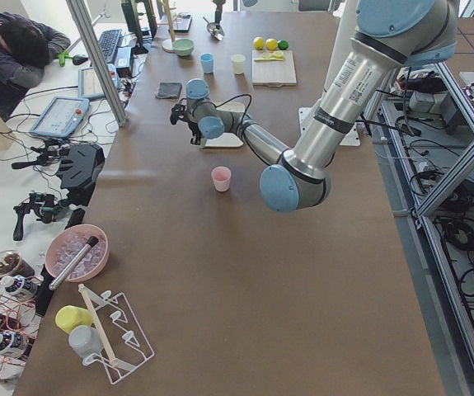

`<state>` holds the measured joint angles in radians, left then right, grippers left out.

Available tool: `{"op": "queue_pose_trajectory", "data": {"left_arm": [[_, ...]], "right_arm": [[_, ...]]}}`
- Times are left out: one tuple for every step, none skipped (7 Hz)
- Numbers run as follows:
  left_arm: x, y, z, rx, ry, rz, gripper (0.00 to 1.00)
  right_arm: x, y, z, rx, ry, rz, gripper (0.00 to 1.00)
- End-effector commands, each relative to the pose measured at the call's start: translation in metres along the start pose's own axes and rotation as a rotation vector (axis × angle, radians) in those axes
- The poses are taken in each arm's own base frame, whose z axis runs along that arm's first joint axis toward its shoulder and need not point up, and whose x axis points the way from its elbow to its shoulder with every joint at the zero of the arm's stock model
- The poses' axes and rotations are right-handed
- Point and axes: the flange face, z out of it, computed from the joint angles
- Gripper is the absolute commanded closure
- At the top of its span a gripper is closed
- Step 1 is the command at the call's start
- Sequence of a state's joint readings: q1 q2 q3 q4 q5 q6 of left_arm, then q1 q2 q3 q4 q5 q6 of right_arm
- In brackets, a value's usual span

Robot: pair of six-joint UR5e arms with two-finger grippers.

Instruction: Place all cups on tray

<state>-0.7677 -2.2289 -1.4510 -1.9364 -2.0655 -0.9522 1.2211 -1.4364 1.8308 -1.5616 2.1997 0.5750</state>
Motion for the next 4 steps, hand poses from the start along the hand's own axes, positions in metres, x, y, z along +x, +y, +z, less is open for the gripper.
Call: {"op": "queue_pose_trajectory", "data": {"left_arm": [[0.0396, 0.0123, 0.0191, -0.001, -0.029, 0.007, 1.00], [0.0472, 0.0097, 0.0283, -0.002, -0.042, 0.010, 1.00], [0.0469, 0.0090, 0.0277, -0.001, -0.041, 0.022, 1.00], [0.0465, 0.0081, 0.0270, 0.001, -0.040, 0.025, 0.30]], "right_arm": [[0.0007, -0.0004, 0.0014, -0.003, 0.000, 0.002, 0.01], [0.0018, -0.0001, 0.0025, -0.005, 0.001, 0.004, 0.01], [0.0023, -0.0002, 0.0031, -0.006, 0.002, 0.005, 0.01], [0.0025, -0.0028, 0.0054, -0.010, 0.003, 0.006, 0.01]]}}
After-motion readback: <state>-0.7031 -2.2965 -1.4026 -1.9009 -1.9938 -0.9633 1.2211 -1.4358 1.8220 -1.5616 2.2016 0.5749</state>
